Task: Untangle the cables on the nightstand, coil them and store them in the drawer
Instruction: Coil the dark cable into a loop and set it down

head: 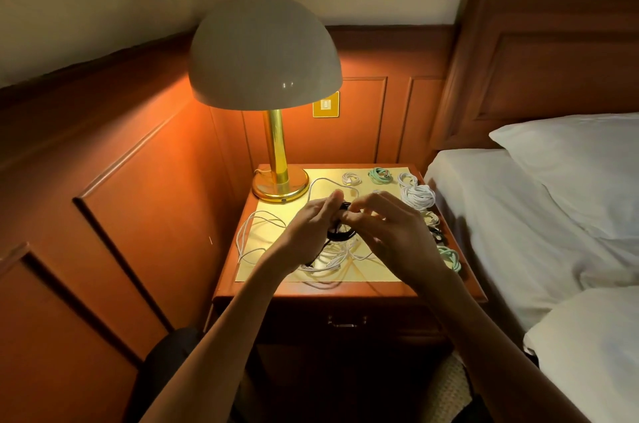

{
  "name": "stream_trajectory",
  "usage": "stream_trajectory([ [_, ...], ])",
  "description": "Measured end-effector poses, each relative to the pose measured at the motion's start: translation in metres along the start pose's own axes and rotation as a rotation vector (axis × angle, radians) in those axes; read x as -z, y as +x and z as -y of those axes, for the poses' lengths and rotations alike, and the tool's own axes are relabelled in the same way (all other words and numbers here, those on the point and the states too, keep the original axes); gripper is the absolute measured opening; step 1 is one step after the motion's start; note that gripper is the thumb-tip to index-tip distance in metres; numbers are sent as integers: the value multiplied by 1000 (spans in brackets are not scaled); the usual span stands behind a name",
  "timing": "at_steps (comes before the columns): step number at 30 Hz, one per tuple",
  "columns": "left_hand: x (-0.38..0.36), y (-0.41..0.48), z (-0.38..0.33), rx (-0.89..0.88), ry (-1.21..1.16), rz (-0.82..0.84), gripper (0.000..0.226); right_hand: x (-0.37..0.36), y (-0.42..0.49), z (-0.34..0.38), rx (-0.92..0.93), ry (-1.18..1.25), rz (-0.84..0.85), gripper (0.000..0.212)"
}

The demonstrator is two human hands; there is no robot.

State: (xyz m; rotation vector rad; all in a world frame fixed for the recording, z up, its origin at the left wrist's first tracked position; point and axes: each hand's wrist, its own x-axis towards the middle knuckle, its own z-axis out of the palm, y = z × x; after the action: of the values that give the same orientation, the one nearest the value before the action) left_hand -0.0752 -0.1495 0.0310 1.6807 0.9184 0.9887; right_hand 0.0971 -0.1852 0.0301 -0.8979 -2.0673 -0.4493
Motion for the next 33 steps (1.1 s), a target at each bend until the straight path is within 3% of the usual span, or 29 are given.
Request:
stream_trajectory([
  [3,1,-1,-18,-64,25,-45,62,5,13,11,-169,203,-200,9],
  [7,-8,-4,-32,-147,39,-144,55,6,29,33,-490,416,-434,15],
  [13,-6,-6,-42,-252,255,-175,44,7,46,45,-832,668,-603,13],
  [17,-9,-5,-44,-351,319,-321,42,9,52,42,-894,698,-544,16],
  [21,-8,0,-48,-379,363,-336,41,9,56,38,-955,749,-581,13],
  [24,-9,-4,-49,-447,392,-373,41,14,60,34,-1081,1055,-579,13],
  [26,-12,-6,-47,-451,388,-391,38,18,60,28,-1173,1314,-490,13],
  [29,-5,-5,-42,-324,220,-446,41,24,52,16,-1224,1473,-338,9],
  [33,-4,-9,-49,-147,-16,-425,40,33,43,4,-1198,1396,-256,23],
])
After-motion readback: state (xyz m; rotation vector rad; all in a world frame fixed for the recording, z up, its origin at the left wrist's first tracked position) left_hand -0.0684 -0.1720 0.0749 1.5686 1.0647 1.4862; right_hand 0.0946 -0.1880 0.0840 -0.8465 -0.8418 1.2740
